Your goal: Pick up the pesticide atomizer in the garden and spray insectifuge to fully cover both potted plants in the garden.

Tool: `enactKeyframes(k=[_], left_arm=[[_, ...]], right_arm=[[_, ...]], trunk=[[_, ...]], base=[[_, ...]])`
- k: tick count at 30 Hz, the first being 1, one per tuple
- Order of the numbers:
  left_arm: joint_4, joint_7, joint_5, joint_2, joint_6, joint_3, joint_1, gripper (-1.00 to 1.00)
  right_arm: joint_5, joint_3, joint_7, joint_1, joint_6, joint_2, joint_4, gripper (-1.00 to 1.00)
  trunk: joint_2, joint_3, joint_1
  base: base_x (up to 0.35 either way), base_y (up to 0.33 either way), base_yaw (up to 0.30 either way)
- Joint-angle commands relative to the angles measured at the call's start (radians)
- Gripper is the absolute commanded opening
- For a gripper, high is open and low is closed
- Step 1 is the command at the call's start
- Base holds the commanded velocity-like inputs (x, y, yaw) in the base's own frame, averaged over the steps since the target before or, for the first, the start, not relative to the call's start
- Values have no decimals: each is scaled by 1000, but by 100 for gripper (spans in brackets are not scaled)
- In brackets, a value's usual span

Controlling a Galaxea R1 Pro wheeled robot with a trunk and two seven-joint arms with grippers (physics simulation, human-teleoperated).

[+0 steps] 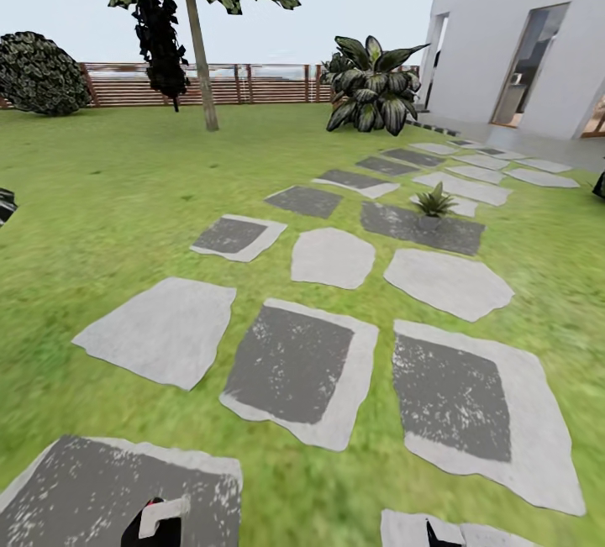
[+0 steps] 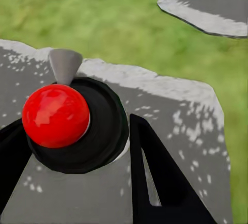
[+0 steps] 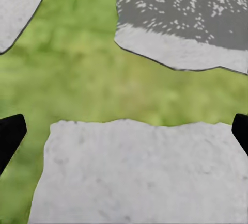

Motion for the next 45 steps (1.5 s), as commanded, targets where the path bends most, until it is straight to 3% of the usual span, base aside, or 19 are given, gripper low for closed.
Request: enactKeyframes(k=[1,45], left_arm=[[1,2,-1,0,-3,1,-1,-100],[1,1,-2,0,-4,1,-1,-100]], right_arm=[[0,-2,0,-1,-3,0,1,100],[3,0,0,-1,-3,2,1,100]], trunk=[[0,-1,0],[0,-1,0]], base=[[332,88,0],[333,87,-79]])
